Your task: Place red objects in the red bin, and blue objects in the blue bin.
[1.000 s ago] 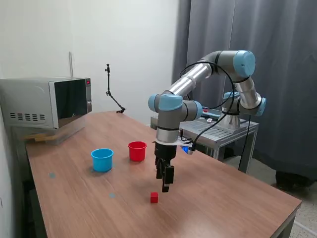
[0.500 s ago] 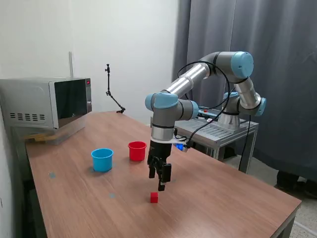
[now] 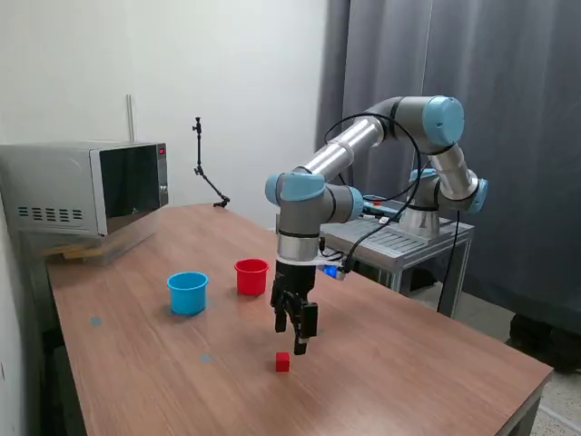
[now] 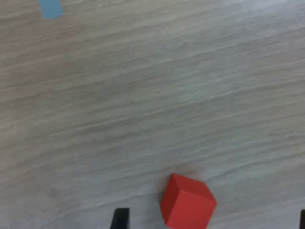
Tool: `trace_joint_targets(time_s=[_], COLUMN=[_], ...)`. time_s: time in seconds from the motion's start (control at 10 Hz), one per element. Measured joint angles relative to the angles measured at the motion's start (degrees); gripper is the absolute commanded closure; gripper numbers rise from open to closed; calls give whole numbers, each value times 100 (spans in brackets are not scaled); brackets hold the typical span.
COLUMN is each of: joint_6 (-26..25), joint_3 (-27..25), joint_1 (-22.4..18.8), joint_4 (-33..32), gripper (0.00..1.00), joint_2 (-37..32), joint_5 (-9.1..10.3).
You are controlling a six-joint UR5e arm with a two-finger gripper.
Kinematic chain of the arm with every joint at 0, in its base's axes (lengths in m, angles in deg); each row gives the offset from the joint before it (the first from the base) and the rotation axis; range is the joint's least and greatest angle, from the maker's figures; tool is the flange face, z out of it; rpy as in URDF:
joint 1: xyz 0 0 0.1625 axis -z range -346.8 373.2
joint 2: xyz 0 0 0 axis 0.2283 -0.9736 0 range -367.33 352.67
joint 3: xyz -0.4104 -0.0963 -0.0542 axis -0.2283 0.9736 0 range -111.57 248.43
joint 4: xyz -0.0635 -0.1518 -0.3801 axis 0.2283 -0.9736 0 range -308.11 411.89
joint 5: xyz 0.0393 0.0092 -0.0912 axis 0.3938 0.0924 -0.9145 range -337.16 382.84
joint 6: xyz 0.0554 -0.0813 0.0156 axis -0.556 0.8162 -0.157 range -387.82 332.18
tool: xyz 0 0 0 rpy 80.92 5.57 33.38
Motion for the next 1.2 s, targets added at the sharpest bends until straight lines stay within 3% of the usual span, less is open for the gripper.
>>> trace_joint_targets(time_s=[1.2], joint_6=[-437], joint_3=[312], joint_1=[-48], joint_4=[50], gripper=[0], joint_2=[319], joint_5=[34])
